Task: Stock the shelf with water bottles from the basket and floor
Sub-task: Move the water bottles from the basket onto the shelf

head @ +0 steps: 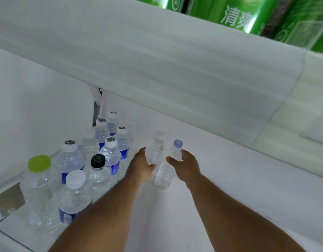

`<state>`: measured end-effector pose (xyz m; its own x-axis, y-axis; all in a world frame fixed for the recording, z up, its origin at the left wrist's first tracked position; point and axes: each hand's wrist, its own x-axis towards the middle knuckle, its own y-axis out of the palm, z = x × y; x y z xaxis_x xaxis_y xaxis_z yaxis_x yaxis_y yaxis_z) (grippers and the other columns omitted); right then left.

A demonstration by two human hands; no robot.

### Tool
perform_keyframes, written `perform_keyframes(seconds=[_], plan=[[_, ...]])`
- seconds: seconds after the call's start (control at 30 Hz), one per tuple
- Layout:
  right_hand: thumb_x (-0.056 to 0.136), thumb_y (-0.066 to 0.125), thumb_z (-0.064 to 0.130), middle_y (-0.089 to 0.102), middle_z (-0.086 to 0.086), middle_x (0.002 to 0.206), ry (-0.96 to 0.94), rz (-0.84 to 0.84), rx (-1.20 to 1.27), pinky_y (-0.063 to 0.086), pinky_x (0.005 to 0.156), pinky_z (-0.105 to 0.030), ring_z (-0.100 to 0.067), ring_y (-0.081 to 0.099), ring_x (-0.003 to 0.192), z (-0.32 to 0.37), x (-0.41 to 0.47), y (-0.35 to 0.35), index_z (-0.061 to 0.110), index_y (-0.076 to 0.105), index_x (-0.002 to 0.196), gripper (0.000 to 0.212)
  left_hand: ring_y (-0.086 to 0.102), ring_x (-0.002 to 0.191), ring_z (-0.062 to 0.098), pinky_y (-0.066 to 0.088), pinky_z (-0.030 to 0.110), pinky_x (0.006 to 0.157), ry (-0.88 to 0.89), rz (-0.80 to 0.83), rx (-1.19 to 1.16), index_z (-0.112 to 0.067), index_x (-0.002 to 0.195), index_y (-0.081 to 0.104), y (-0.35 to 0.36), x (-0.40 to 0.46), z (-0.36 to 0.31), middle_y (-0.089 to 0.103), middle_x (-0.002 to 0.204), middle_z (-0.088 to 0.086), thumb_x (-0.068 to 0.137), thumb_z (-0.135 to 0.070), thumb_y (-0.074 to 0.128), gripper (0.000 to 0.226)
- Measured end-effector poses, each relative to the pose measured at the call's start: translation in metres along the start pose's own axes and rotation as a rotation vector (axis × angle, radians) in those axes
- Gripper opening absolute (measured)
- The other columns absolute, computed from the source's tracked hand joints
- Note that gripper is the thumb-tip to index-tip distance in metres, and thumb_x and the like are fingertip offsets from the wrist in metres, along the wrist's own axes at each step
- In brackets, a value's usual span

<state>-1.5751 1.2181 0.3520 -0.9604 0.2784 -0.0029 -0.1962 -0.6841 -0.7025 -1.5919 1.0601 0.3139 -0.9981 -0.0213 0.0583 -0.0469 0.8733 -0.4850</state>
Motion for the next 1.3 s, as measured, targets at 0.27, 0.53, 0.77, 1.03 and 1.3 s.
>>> perform_keyframes(seconds=[0.27, 0.53, 0.77, 1.03, 1.3], plan=[[0.073, 0.066, 0.065, 0.067, 0.0, 0.123, 0.037, 0.019, -0.031, 0.048, 0.102, -0.041, -0.024, 0.062, 0.114, -0.001, 0.003, 0.003, 0.021, 0.06, 0.129, 0.071, 0.043, 0.138, 0.024, 0.039, 0.035, 0.111, -0.098, 0.047, 0.041, -0.017, 0.154, 0.02, -0.007, -0.014, 0.002, 0.036, 0.155, 0.006, 0.09, -0.02, 0.066, 0.079], [0.09, 0.065, 0.049, 0.034, -0.007, 0.159, 0.114, 0.004, -0.033, 0.038, 0.102, -0.028, -0.026, 0.041, 0.141, 0.018, -0.033, -0.011, 0.009, 0.023, 0.156, 0.088, 0.04, 0.14, 0.024, 0.035, 0.031, 0.111, -0.08, 0.084, 0.083, -0.014, 0.153, 0.023, -0.023, -0.059, -0.007, 0.036, 0.154, 0.008, 0.093, -0.017, 0.059, 0.07], [0.097, 0.055, 0.048, 0.044, -0.009, 0.153, 0.146, 0.036, -0.101, 0.034, 0.11, -0.032, -0.028, 0.043, 0.139, 0.04, -0.124, -0.013, 0.009, 0.03, 0.153, 0.073, 0.039, 0.14, 0.024, 0.035, 0.035, 0.114, 0.008, 0.235, 0.265, -0.018, 0.154, 0.024, -0.063, -0.116, -0.014, 0.032, 0.157, 0.006, 0.094, -0.025, 0.057, 0.069], [0.097, 0.045, 0.055, 0.039, -0.006, 0.153, -0.001, 0.162, -0.548, 0.032, 0.114, -0.04, -0.027, 0.032, 0.143, 0.056, -0.238, 0.007, 0.013, 0.033, 0.15, 0.069, 0.021, 0.149, 0.021, 0.026, 0.035, 0.119, 0.236, 0.433, 0.497, -0.018, 0.154, 0.022, -0.117, -0.192, -0.018, 0.017, 0.163, 0.002, 0.095, -0.026, 0.055, 0.068], [0.101, 0.043, 0.048, 0.021, -0.006, 0.164, -0.077, 0.214, -0.586, 0.022, 0.121, -0.04, -0.026, 0.014, 0.152, 0.053, -0.311, 0.025, 0.014, 0.021, 0.157, 0.07, 0.02, 0.149, 0.018, 0.028, 0.035, 0.118, 0.24, 0.485, 0.554, -0.025, 0.155, 0.02, -0.151, -0.257, -0.001, 0.011, 0.164, -0.005, 0.095, -0.019, 0.051, 0.068]])
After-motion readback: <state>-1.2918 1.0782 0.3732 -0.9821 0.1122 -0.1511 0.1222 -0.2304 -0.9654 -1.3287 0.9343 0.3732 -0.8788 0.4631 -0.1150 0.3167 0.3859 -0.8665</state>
